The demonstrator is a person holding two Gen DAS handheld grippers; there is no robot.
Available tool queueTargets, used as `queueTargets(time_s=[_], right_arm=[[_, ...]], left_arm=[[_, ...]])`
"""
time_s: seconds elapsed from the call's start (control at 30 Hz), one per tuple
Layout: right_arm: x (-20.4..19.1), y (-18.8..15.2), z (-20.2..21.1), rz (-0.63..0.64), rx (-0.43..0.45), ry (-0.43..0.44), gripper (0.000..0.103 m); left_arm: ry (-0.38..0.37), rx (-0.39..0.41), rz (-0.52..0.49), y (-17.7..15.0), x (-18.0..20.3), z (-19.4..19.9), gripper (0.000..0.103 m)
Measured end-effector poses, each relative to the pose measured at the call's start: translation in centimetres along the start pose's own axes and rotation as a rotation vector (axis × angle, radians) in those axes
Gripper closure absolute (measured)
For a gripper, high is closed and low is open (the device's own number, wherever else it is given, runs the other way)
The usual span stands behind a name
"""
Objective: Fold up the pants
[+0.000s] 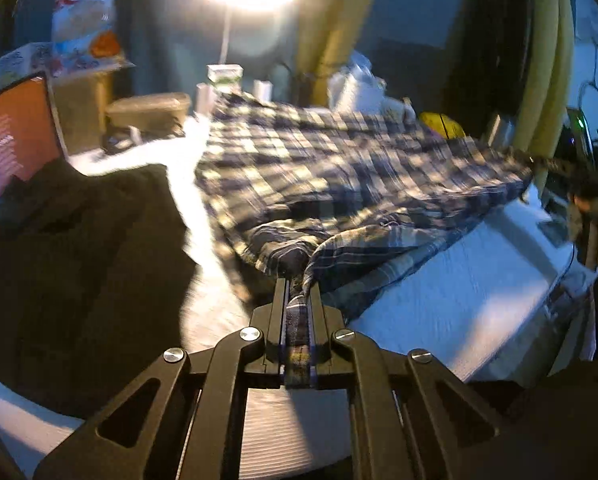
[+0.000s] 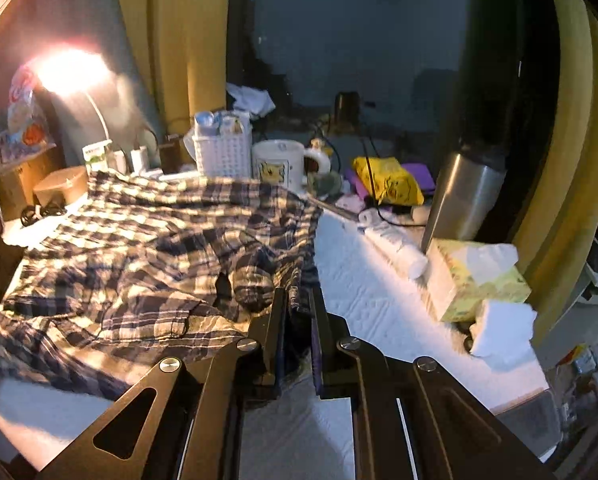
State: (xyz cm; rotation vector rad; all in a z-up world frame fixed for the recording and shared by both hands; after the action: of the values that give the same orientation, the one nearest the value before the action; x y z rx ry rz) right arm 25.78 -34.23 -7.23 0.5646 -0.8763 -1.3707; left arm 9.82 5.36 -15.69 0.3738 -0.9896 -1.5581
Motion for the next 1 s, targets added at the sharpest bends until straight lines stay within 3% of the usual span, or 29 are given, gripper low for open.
queueTargets(time_s=[0.17, 0.53, 0.73, 0.9, 1.0], right_arm=[[0.3, -0.5, 2.5, -0.005, 0.009, 0.019, 0.093], [1.6, -7.3, 2.5, -0.076, -0.111, 0.025, 0.093], [1.8, -10.5, 0.3, -0.067, -0.195, 0.005, 0.093], [2.1, -11.2, 0.4, -0.099, -0.2, 0.0, 0.093], [2.3, -10.7, 1.1, -0.081, -0.181, -0.008, 0.082]], left_arm=[[-0.006, 0.002, 0.013, 0.3, -1.3, 2.1, 0.097], [-0.062, -0.168, 0.024, -4.5, -0.9, 1.7, 0.097], [-0.049, -0.254, 0.048, -6.5, -2.2, 1.8, 0.097], [-0.051, -0.254, 0.046, -5.9, -2.7, 2.9, 0.096], [-0.056, -0.225, 0.047, -4.5, -2.8, 3.2, 0.096]])
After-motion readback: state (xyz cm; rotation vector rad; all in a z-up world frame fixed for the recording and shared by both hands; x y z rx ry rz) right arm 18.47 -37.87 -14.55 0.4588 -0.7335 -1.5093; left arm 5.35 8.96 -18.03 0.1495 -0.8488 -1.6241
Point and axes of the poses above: each gripper's, at about its wrist camera, not at the fingertips, and z roughly against the way its jaws point, x to its right, y to its top, the point moved 9 cm from there along -z, roughly the way its jaws point, and after that the axes turned 11 degrees about -y, right-handed, at the moved point
